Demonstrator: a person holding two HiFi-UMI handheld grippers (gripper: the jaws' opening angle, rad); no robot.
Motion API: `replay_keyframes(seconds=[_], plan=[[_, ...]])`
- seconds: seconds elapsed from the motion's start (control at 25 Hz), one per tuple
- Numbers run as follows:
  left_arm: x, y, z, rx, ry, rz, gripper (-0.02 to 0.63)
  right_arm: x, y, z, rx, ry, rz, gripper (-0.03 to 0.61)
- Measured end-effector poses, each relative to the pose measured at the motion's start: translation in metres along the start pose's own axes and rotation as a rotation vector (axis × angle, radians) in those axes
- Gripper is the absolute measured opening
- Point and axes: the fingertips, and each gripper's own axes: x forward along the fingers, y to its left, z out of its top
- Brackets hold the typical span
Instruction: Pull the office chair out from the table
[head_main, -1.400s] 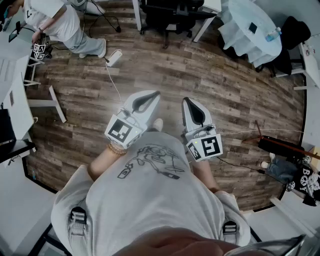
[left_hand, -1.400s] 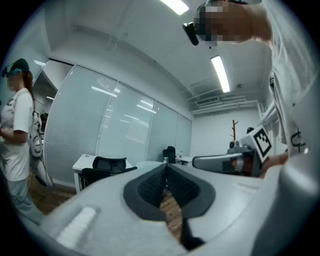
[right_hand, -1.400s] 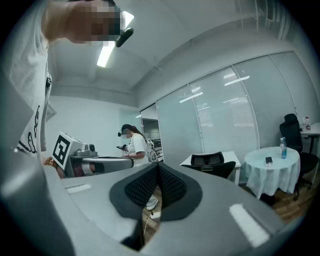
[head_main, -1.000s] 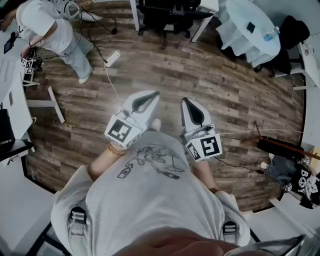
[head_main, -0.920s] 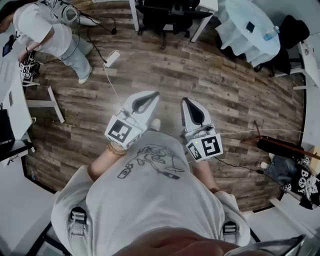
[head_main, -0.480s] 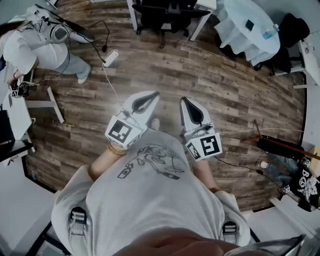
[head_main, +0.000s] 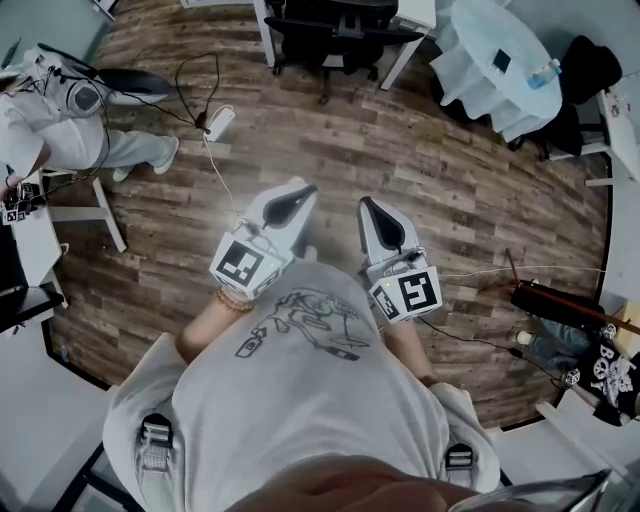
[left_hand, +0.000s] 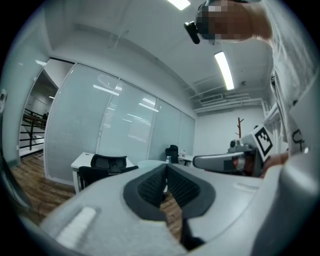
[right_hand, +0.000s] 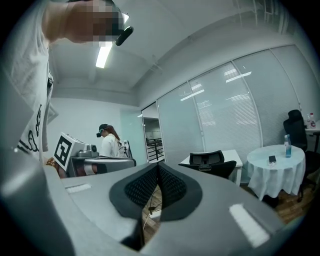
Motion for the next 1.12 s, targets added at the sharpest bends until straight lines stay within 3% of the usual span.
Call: replay_keyframes(seconds=[0.48,0.84,1.12], plan=[[0.048,0.098,0.006,0.001,0.005,0.006,0.003,0.092,-0.045,0.009,-0.019,0.024,0.003,0.008],[0.113,0.194,0.022,0.002,0.027,-0.007,0.003,0.189,-0.109,0.029,-0.040,0.039,-0.007,0.007],[0.164,0.275,0.029,0.063,0.063,-0.032,0.003,0.266,-0.160,0.043,-0.094,0.051,-0.027,0.008]])
